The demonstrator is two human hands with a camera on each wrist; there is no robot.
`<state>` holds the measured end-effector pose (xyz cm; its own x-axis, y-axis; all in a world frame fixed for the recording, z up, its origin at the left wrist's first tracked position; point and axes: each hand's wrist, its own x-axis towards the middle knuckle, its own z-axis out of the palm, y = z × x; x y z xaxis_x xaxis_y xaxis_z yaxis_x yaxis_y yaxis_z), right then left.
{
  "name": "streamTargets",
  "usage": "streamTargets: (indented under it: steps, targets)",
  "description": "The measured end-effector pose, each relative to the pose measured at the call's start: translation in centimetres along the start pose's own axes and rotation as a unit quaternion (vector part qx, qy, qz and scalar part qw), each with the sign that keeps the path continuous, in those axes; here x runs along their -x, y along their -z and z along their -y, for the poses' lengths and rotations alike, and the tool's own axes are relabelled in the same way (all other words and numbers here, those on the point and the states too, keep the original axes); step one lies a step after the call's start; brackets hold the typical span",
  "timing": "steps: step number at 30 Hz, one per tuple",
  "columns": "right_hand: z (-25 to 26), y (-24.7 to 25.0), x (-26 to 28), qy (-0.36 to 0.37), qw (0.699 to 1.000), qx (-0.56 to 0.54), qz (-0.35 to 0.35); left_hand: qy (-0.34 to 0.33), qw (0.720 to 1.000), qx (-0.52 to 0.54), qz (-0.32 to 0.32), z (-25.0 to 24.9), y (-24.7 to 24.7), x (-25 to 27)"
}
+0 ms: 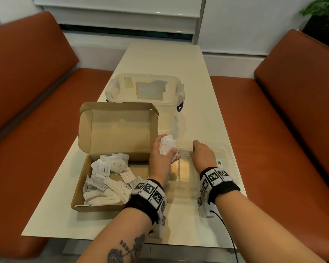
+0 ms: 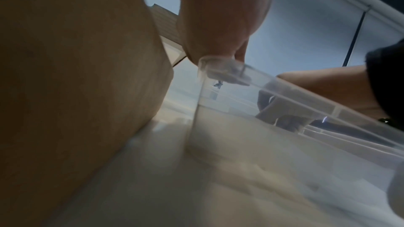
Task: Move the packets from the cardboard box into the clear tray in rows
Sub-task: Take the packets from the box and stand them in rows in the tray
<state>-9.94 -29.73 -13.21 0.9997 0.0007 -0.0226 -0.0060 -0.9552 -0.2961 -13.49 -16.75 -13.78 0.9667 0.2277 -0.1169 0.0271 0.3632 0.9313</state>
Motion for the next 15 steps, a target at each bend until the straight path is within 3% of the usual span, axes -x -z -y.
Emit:
streamTargets:
  steps: [5,8,12,15]
  targets:
    - [0.3,0.8,0.0,0.013,0.999,-0.023,-0.021,0.010,1.000,-0.026,0.012,-0.4,0.1,0.0]
    - [1.0,1.8,0.2,0.041,0.983,-0.167,-0.060,0.033,0.999,-0.010,0.029,-0.5,0.1,-0.1]
    - [2.0,2.3,0.8,0.012,0.946,-0.324,0.022,0.052,0.998,-0.011,0.043,-0.6,-0.1,-0.1]
    - [1.7,2.2,0.9,-0.021,0.919,-0.394,0.021,0.060,0.996,-0.010,0.058,-0.8,-0.1,-0.1]
